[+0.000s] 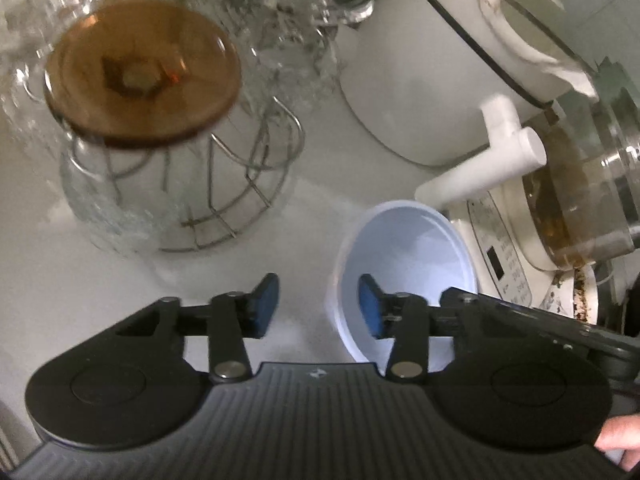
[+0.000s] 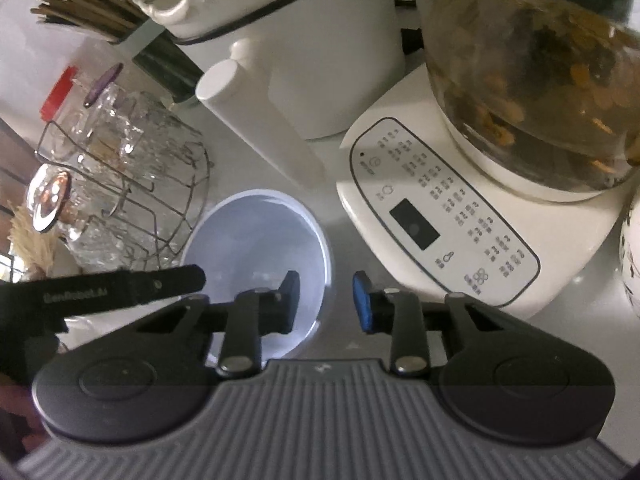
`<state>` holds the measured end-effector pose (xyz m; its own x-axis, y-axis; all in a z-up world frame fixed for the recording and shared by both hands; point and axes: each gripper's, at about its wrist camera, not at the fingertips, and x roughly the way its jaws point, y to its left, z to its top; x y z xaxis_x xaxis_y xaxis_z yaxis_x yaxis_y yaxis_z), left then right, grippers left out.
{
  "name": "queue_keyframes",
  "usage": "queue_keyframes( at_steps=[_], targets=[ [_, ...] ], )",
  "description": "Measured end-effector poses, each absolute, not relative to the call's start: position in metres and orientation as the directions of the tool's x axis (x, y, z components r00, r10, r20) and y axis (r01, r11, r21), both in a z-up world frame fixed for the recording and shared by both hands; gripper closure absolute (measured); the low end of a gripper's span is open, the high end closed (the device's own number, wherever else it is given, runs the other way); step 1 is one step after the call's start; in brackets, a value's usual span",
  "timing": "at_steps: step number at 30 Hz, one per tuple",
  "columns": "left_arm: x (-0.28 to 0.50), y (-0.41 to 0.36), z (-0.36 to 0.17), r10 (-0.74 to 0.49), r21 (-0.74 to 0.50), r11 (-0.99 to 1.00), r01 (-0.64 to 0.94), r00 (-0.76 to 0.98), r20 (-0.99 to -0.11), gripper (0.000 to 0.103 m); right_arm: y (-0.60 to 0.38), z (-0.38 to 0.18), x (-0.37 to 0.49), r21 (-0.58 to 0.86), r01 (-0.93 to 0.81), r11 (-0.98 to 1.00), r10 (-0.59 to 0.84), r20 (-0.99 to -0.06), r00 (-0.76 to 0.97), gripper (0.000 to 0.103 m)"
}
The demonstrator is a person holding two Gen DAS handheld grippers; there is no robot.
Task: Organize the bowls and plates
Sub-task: 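Move both grippers to the second pale blue bowl by the tea maker, then close both grippers on the rim of the second blue bowl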
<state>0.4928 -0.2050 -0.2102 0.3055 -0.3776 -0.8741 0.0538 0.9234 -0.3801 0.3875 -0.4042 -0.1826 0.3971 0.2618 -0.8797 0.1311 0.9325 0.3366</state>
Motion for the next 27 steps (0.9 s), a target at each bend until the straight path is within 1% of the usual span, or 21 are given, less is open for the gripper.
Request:
queue_keyframes(
  at_steps=[2, 3, 5, 6, 15, 27],
  targets=[
    [0.491, -0.207, -0.213, -0.385, -0.387, 0.920, 0.055, 0.305, -0.871, 0.073, -0.405, -0.187, 0.391, 0.340, 0.120, 0.933, 0.270, -0.880, 0.389, 0.079],
    [0.490, -0.208, -0.214, -0.391, -0.392, 0.918, 0.059, 0.302, -0.869, 0.076, -0.404, -0.188, 0.391, 0.346, 0.112, 0.932, 0.279, -0.878, 0.388, 0.084],
    [0.488, -0.210, -0.217, -0.405, -0.403, 0.913, 0.071, 0.299, -0.864, 0.081, -0.403, -0.191, 0.392, 0.365, 0.101, 0.926, 0.303, -0.874, 0.381, 0.086],
    [0.487, -0.211, -0.218, -0.408, -0.405, 0.911, 0.075, 0.297, -0.863, 0.082, -0.402, -0.192, 0.391, 0.370, 0.101, 0.923, 0.309, -0.873, 0.378, 0.087],
    [0.483, -0.212, -0.210, -0.390, -0.381, 0.920, 0.093, 0.311, -0.867, 0.082, -0.394, -0.189, 0.389, 0.379, 0.076, 0.922, 0.324, -0.865, 0.382, 0.087],
    [0.473, -0.197, -0.179, -0.398, -0.395, 0.915, 0.085, 0.356, -0.845, 0.082, -0.386, -0.158, 0.378, 0.385, 0.038, 0.922, 0.334, -0.841, 0.425, 0.087]
  ],
)
